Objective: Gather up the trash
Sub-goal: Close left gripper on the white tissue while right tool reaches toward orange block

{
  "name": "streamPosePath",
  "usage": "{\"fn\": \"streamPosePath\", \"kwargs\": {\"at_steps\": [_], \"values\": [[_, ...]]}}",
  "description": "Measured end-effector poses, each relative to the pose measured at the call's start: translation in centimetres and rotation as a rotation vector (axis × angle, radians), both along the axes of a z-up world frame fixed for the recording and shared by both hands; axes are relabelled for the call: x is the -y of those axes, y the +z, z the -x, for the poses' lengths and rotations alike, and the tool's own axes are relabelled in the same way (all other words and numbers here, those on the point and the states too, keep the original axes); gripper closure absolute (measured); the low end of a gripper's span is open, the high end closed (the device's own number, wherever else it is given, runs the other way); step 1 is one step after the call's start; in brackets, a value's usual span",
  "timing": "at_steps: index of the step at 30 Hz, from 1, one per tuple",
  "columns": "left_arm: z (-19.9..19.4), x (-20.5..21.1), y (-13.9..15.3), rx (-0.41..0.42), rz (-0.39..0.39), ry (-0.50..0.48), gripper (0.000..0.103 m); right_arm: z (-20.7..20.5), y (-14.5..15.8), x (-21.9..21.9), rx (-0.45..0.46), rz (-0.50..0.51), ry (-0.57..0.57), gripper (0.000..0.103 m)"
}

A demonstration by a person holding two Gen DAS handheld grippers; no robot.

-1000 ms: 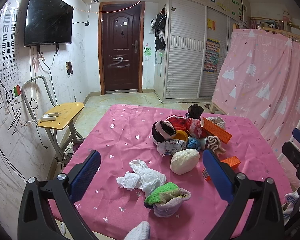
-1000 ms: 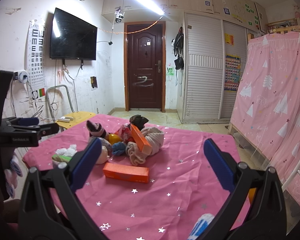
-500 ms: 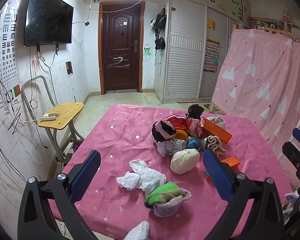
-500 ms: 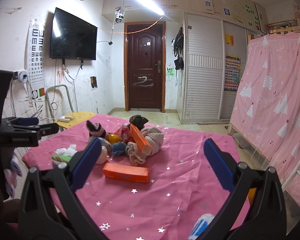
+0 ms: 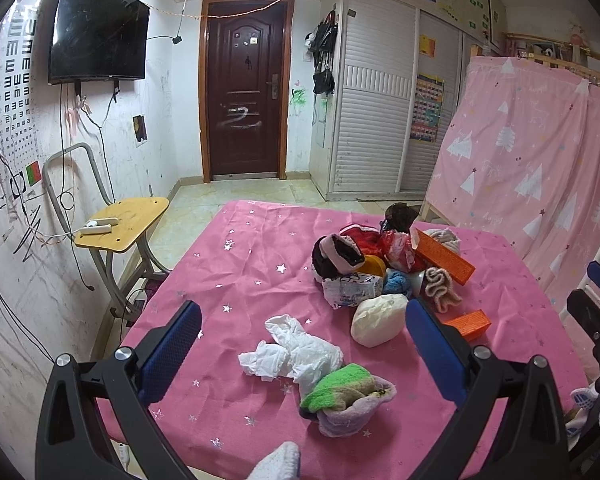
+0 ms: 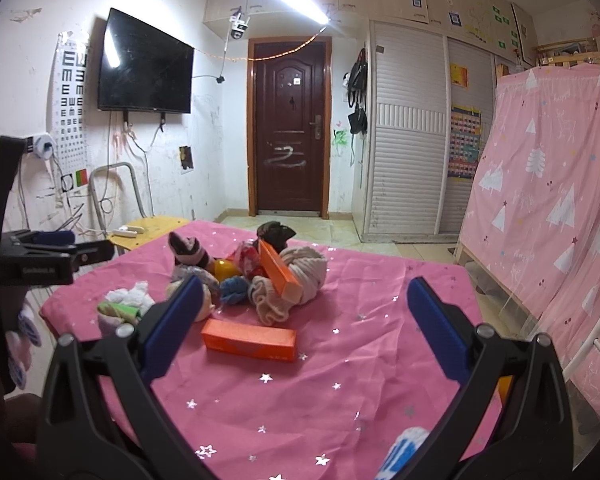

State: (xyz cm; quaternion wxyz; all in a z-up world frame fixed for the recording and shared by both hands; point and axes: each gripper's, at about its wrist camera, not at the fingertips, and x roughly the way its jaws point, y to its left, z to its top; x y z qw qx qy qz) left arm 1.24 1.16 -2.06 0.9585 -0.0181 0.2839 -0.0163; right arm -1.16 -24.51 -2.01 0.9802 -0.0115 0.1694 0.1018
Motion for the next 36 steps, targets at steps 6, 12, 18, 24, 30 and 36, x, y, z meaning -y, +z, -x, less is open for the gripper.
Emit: {"fn": "streamPosePath", "kwargs": {"at_steps": [6,12,18,24,30,36], "values": [[-2.2,-3.0,-0.6,-0.05,0.036,-0.028,0.009,-1.0,-0.8,-1.3,-0.06,0.026,0.044,0.005],[-4.6,-4.6,-2.2,-0.109,0.051,-0.039,0.009,-3.3,-2.7,-3.1,-0.161,0.027,0.096,0.005],[-6.1,-4.7,-4.0,-0.158,0.089,-0.088,0.009,-5.3,-3.5,-4.9,-0.235,0.035,0.135,0.005],[-6.6,-2.6,-4.9,-0.172,0.022,-0.137,0.009,-6.9,-4.1,-5.8,-0.299,0.052,0.121,0.005],[-6.8,-1.2,-6.0,-0.193,-0.062,-0.141,0.023,-7.9,-4.8,-6.8,-0.35,0.085,0.106,0.005],[-7.5,-1.1,-7.3,-0.242,-0.054,-0.146,0.056,-9.1,-5.5,-6.9,-0.42,0.085,0.097,0.005]]}}
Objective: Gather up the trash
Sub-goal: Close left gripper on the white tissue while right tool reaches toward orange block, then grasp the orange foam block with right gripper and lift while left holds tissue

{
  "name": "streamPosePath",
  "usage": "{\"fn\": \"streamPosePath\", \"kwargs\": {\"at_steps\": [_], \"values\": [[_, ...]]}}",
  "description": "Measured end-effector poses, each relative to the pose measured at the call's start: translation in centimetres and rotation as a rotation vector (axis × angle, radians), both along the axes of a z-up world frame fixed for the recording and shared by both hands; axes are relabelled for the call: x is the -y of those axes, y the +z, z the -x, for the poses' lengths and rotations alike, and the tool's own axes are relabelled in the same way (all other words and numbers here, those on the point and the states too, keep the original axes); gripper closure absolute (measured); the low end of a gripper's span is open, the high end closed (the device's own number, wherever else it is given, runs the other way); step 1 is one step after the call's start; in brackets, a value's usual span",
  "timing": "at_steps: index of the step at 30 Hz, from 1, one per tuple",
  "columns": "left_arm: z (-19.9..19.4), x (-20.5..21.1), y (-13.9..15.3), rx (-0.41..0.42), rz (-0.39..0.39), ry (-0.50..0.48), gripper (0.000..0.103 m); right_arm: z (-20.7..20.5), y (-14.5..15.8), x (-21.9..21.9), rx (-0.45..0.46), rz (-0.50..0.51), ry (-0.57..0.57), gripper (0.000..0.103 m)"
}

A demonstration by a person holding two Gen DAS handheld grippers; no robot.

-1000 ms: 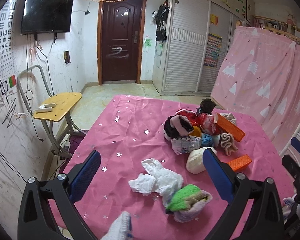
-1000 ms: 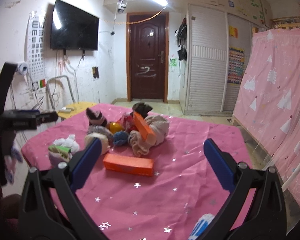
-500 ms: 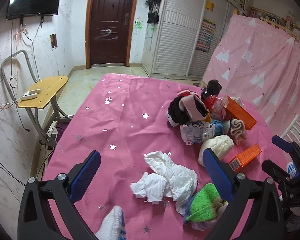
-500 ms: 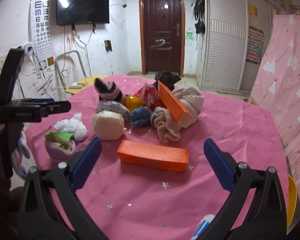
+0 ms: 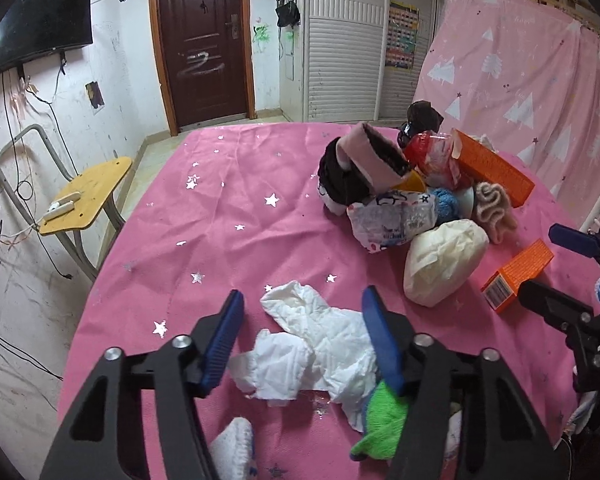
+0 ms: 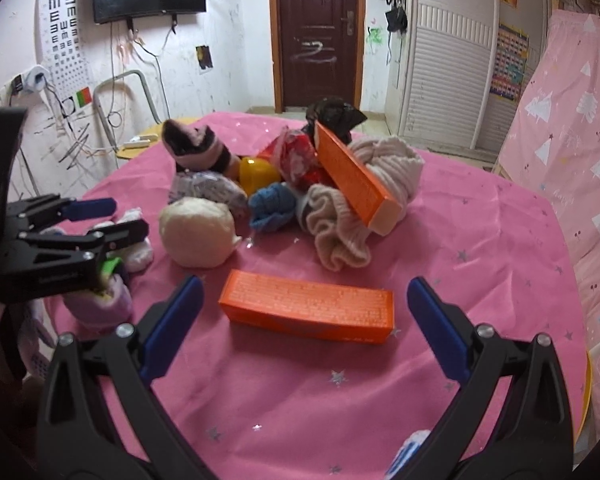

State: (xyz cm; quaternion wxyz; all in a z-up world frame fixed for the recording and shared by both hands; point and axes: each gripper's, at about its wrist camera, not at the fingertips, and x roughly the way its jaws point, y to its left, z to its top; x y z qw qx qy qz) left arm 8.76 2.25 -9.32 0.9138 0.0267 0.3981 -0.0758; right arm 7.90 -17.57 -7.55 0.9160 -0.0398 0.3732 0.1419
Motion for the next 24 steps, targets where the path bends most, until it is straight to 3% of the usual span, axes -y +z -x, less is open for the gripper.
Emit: {"fn": "streamPosePath", "kwargs": {"at_steps": [1,6,7,10,12,19,24], "values": [[-0.1,0.0,-0.1,-0.003,0.004,-0.002,0.067,-0.2,-0.1,0.1,-0.016,-0.005,-0.003,0.005],[-0.4,0.2,0.0,0.012,0.023,0.01,0.084,-0.8,-0.4,1.0,-0.054,-0.052,-0.015,0.006],[-0.4,0.1,0.2,0.021,0.031,0.017,0.085,-0.7,-0.4,1.3,-0.052,-0.065,-0.018,0.017],[-0.6,-0.3,0.7,0.03,0.039,0.028,0.087,-0.7,-0.4,2.3,-0.047,-0.109,-0.039,0.038],[-0.5,-0.3,1.2,0.04,0.033,0.031,0.089,-0.6,-0.3,2.8,-0.045,-0.137,-0.037,0.046],[-0.3,-0.5,1.8,0.03,0.045,0.022,0.093,0.0,0.1,3.9,-0.014,-0.152,-0.028,0.068],[-0.1,-0.3,1.4,-0.015,0.039,-0.004,0.093,0.1,0.0,4.7,-0.013,-0.17,-0.018,0.076]]}}
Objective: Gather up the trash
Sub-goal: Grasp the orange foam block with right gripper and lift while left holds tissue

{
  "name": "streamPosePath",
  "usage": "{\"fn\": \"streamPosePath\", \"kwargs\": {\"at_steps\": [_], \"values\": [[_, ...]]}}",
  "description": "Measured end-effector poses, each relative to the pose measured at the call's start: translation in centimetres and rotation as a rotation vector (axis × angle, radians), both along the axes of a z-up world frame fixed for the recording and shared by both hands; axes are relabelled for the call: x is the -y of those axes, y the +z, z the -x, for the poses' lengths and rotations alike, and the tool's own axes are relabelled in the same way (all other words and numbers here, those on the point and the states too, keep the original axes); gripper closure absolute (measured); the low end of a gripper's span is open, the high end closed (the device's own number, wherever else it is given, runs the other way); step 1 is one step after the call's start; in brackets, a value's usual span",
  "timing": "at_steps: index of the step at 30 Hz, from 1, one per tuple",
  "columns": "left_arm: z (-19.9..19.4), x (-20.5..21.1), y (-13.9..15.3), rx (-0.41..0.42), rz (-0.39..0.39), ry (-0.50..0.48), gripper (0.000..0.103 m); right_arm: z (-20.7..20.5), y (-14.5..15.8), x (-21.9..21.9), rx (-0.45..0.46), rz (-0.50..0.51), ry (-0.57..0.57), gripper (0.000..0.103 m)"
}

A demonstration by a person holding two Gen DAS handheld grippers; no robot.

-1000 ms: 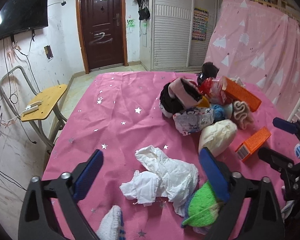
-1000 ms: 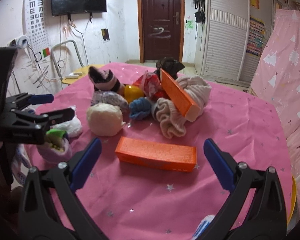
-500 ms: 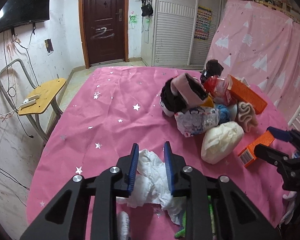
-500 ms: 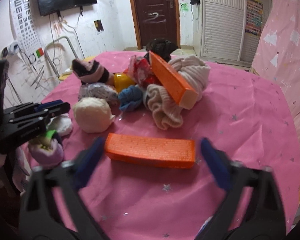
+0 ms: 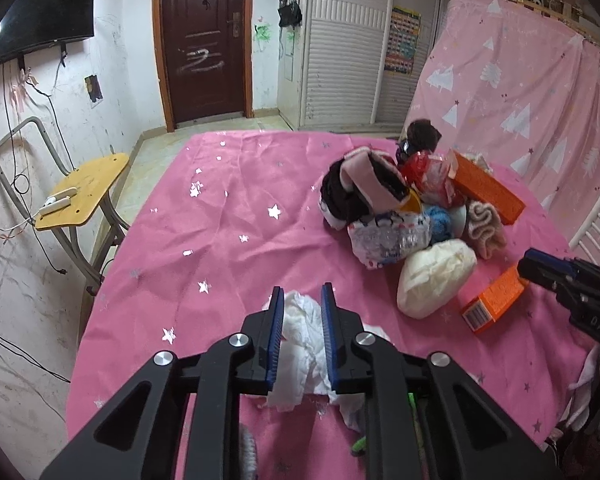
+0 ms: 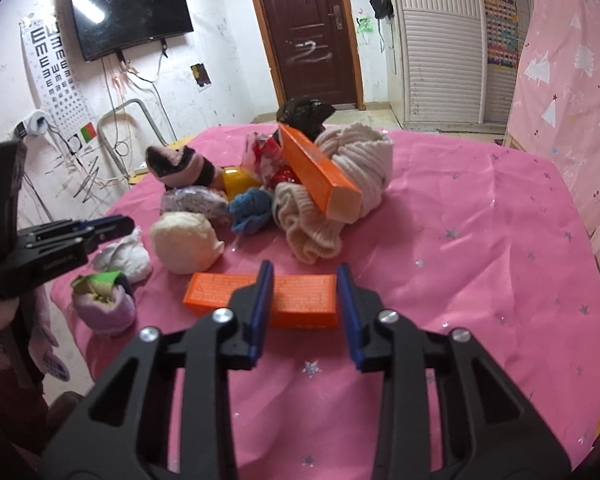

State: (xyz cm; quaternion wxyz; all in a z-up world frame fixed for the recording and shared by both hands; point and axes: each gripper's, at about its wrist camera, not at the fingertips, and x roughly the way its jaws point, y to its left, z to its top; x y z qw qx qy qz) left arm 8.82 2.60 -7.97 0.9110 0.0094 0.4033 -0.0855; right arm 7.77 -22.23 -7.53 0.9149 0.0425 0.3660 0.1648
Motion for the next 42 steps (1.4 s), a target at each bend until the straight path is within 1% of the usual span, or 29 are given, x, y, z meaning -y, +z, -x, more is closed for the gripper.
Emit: {"fn": "streamPosePath", "kwargs": {"at_steps": [3,5,6,7,8,9,10,11,12,13,14,16,17,19,20,22,23,26,29,31,32,33,34,35,37,38,39,40,42], "values": [[0.2,0.2,-0.6,-0.031,-0.012,-0.026,0.092,-0.1,-0.1,0.6,-0.015,-0.051,0.009,0.076],[0.3,-0.1,-0.7,-0.047,0.003,-0.029,0.091,-0.1,-0.1,1.1,-0.025,-0.087,0.006,0.075],[0.2,-0.4,-0.7,-0.053,0.009,-0.025,0.088,-0.1,0.0,1.2,-0.021,-0.085,0.0,0.058],[0.2,-0.5,-0.7,-0.053,0.006,-0.021,0.081,0.1,0.1,1.2,-0.015,-0.082,-0.007,0.022],[0.2,-0.7,-0.8,-0.053,-0.001,-0.013,0.077,0.3,0.3,1.1,-0.008,-0.083,-0.01,0.007],[0.2,-0.8,-0.8,-0.055,-0.003,-0.009,0.066,0.4,0.5,1.0,-0.004,-0.09,0.0,0.005],[0.2,-1.0,-0.8,-0.057,0.001,-0.007,0.055,0.5,0.6,0.9,-0.002,-0.09,0.006,0.005],[0.2,-1.2,-0.8,-0.058,0.011,-0.011,0.051,0.6,0.9,0.4,0.004,-0.074,0.009,0.005],[0.3,-1.3,-0.8,-0.056,0.016,-0.013,0.043,0.7,0.9,0.2,0.004,-0.06,0.013,0.005],[0.4,-1.3,-0.8,-0.048,0.005,-0.014,0.038,0.5,0.8,-0.1,0.0,-0.044,0.02,0.005],[0.5,-1.3,-0.9,-0.042,-0.021,-0.014,0.036,0.5,0.7,-0.6,-0.009,-0.033,0.033,0.005],[0.7,-1.2,-0.9,-0.028,-0.055,-0.022,0.029,0.5,0.5,-1.2,-0.017,-0.019,0.049,0.005],[0.7,-1.3,-0.9,-0.024,-0.066,-0.025,0.026,0.5,0.4,-1.5,-0.019,-0.008,0.054,0.005],[0.8,-1.4,-1.0,-0.021,-0.089,-0.033,0.018,0.4,0.2,-2.3,-0.022,0.029,0.059,0.005],[0.8,-1.4,-1.0,-0.02,-0.1,-0.036,0.017,0.3,0.2,-2.5,-0.023,0.047,0.061,0.005],[1.0,-1.3,-0.9,0.001,-0.12,-0.045,0.01,0.2,-0.1,-3.2,-0.029,0.083,0.065,0.005],[1.1,-1.3,-0.9,0.004,-0.12,-0.049,0.01,0.1,-0.1,-3.4,-0.031,0.09,0.068,0.005],[1.4,-1.2,-0.7,-0.007,-0.069,-0.064,0.01,-0.2,-0.6,-3.9,-0.043,0.132,0.063,0.005],[1.7,-0.7,-0.6,-0.036,-0.01,-0.071,0.01,-0.4,-0.8,-4.0,-0.051,0.142,0.059,0.005],[2.0,0.2,-0.9,-0.045,0.002,-0.088,0.01,-0.4,-0.9,-4.1,-0.056,0.144,0.053,0.005],[2.1,0.8,-1.0,-0.042,-0.004,-0.094,0.012,-0.4,-0.9,-4.0,-0.059,0.144,0.051,0.005],[2.2,1.2,-1.1,-0.04,-0.007,-0.094,0.026,-0.4,-0.9,-4.0,-0.06,0.143,0.05,0.007],[2.1,1.6,-1.3,-0.047,-0.005,-0.093,0.044,-0.4,-0.9,-3.9,-0.059,0.143,0.046,0.011],[1.9,1.9,-1.5,-0.059,0.011,-0.097,0.049,-0.4,-1.0,-3.8,-0.064,0.144,0.043,0.016],[1.7,2.5,-1.5,-0.052,0.015,-0.092,0.056,-0.6,-1.2,-3.4,-0.074,0.127,0.045,0.037],[1.5,2.7,-1.5,-0.052,0.019,-0.091,0.059,-0.6,-1.3,-3.2,-0.08,0.113,0.047,0.041],[1.4,3.0,-1.4,-0.05,0.018,-0.092,0.069,-0.6,-1.4,-3.0,-0.081,0.108,0.05,0.049],[1.3,3.1,-1.4,-0.047,0.016,-0.091,0.077,-0.6,-1.4,-2.8,-0.077,0.102,0.05,0.065],[1.1,3.4,-1.3,-0.033,0.002,-0.074,0.081,-0.6,-1.3,-2.3,-0.072,0.076,0.044,0.08]]}}
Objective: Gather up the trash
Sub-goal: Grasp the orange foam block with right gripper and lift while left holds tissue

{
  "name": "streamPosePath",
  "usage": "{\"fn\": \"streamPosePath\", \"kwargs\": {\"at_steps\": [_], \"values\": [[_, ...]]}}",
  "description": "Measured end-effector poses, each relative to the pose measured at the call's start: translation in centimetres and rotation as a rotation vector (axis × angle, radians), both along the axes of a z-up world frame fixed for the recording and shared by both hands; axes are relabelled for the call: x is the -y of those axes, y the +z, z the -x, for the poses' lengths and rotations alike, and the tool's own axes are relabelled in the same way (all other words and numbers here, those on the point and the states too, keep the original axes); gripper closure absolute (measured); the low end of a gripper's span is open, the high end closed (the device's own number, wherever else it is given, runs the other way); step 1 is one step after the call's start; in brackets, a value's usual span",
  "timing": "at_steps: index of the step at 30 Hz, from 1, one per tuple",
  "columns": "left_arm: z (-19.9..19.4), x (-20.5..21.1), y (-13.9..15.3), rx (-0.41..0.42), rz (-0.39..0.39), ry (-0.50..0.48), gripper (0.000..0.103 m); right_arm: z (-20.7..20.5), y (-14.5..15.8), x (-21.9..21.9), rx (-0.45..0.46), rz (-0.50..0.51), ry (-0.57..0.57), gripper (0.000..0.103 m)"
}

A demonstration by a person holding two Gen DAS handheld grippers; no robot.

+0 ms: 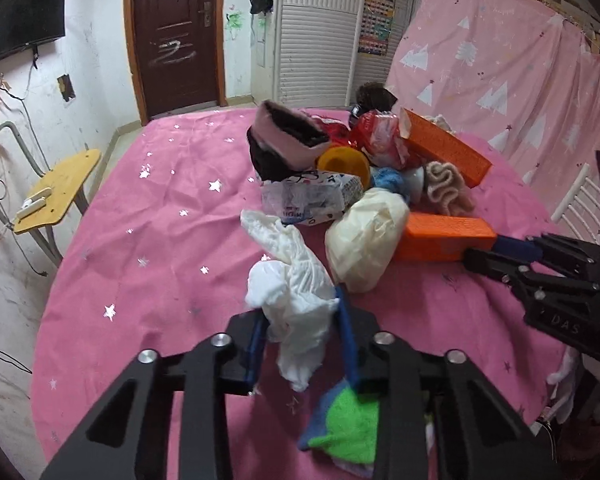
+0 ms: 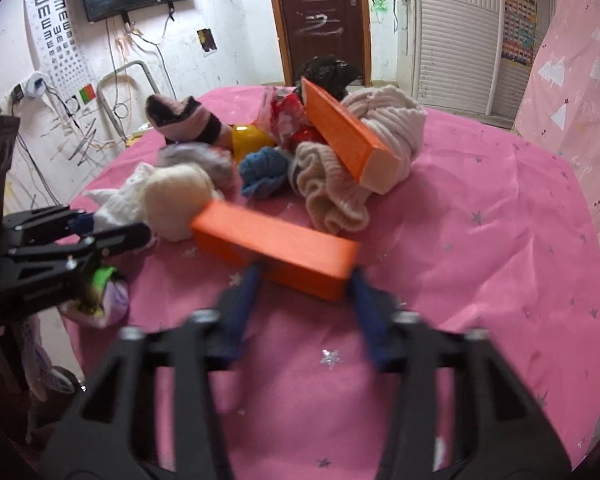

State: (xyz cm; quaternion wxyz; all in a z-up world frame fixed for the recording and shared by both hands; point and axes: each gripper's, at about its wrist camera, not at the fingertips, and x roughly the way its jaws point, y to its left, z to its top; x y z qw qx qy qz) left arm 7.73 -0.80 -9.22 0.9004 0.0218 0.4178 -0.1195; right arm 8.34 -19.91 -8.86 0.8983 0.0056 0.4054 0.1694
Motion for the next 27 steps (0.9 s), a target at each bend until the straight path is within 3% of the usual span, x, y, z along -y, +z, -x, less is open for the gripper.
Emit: {"fn": "streamPosePath", "kwargs": {"at_steps": [13,14,16,17,23,27], "values": [[0.0,-1.8,2.4,0.05,0.024,0.035,0.083,0.3,2.4,-0.2,0.055,0.061,0.087,0.079],[0.1,-2.1,2.5,0.05,0.03,0.036,0.083,0.2,2.7,-0.5,0.062,0.076,0.106,0.074],[0.0,-2.5,2.7,0.05,0.039,0.041,0.083,-0.1,3.2,-1.3,0.087,0.13,0.138,0.038],[0.0,-2.7,2.8,0.051,0.043,0.043,0.083,-0.2,3.4,-1.6,0.098,0.148,0.153,0.036],[0.2,-3.9,2.9,0.049,0.077,0.055,0.083,-2.8,2.3,-3.7,0.036,0.225,0.259,0.037],[0.0,-4.2,3.0,0.051,0.084,0.057,0.083,-3.3,1.7,-4.0,0.0,0.231,0.306,0.05]]}}
